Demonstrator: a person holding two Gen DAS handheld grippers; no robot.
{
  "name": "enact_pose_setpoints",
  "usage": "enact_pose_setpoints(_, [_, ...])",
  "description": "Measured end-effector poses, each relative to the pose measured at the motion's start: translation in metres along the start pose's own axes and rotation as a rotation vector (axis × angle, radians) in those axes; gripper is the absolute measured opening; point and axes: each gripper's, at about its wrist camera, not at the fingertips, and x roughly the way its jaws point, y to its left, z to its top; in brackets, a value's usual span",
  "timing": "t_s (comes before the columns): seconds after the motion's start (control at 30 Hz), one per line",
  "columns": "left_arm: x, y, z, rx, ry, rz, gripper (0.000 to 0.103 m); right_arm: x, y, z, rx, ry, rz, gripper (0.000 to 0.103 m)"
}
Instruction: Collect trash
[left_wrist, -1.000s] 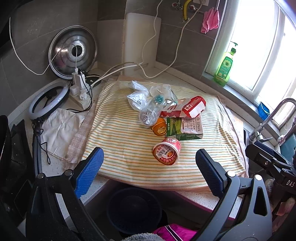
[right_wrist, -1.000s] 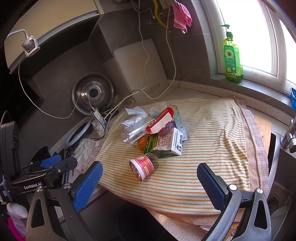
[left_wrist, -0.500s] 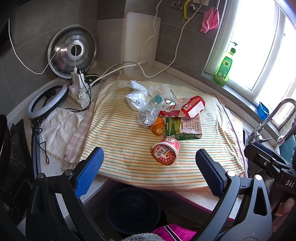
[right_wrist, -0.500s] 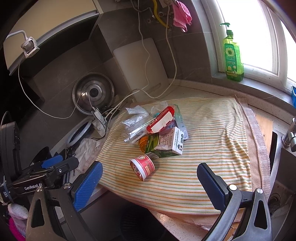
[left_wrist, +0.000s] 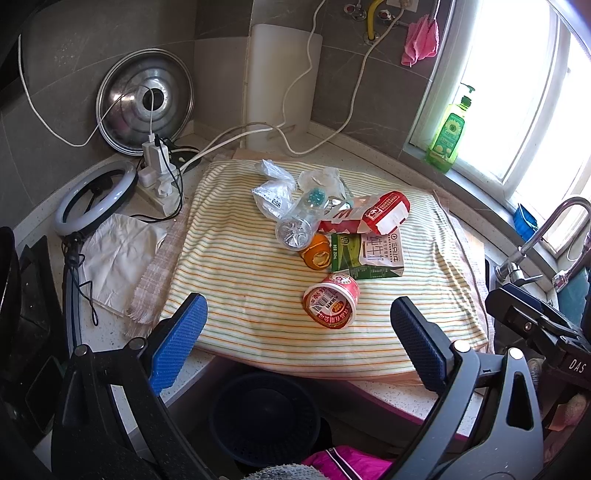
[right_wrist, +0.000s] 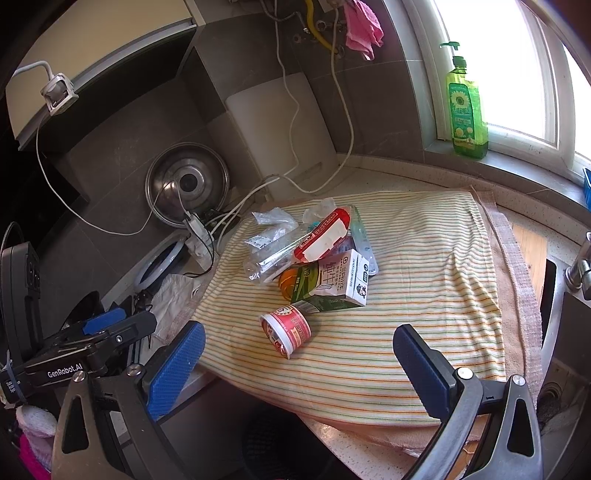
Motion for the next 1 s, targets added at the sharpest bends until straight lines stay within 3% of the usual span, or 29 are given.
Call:
enact_pose_setpoints(0.6, [0.000, 0.000, 0.000, 0.000, 0.003, 0.000, 0.101, 0.003, 0.001, 0.001, 0.005, 0.008, 0.004, 0.103])
enact_pose_setpoints(1.0, [0.026, -0.001, -0.009, -0.037, 0.049, -0.019, 0.101, 0.016, -0.021, 0.005, 0.029, 0.041, 0.010, 0.101])
